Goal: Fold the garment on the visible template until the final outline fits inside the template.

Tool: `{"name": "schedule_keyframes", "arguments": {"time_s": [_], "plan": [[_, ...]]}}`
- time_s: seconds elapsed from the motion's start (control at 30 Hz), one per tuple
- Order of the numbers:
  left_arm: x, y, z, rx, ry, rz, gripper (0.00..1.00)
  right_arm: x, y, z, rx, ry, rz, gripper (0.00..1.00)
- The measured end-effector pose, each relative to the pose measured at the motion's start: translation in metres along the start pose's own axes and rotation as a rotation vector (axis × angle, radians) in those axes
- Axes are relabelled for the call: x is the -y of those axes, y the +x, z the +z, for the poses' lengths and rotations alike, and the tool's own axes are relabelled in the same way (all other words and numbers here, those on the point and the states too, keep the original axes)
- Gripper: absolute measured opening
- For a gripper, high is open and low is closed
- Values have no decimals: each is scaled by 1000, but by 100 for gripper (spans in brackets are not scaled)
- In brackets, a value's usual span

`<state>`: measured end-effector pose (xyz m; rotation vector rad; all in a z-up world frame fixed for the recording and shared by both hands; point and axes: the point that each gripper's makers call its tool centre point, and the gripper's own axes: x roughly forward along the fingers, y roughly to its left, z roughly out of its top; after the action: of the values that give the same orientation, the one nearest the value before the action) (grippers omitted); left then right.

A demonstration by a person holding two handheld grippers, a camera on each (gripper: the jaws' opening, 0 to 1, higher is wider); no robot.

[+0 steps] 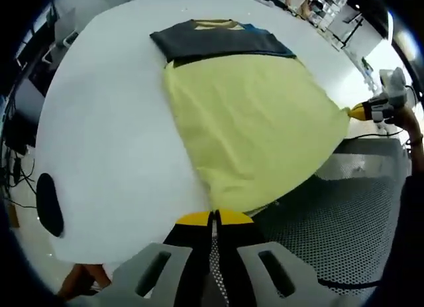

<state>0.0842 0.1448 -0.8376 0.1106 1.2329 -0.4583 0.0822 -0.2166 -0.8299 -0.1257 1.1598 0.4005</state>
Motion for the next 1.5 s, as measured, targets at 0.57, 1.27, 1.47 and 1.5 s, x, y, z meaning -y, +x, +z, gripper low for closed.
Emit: {"name": "schedule_keyframes", "arguments": {"time_s": [0.57, 1.27, 1.47, 1.5], "plan": [[-20, -27, 74, 274, -99, 52, 0, 20, -18, 76, 216, 32, -56, 0], [-48, -39, 171, 423, -101, 69, 0, 45, -31, 174, 372, 14, -93, 0], [-52, -40, 199, 460, -106, 44, 0, 52, -31, 199, 405, 16, -107, 0], [-52, -41, 204, 465, -106, 35, 0, 53, -31, 204, 409, 14, -108, 0]]}}
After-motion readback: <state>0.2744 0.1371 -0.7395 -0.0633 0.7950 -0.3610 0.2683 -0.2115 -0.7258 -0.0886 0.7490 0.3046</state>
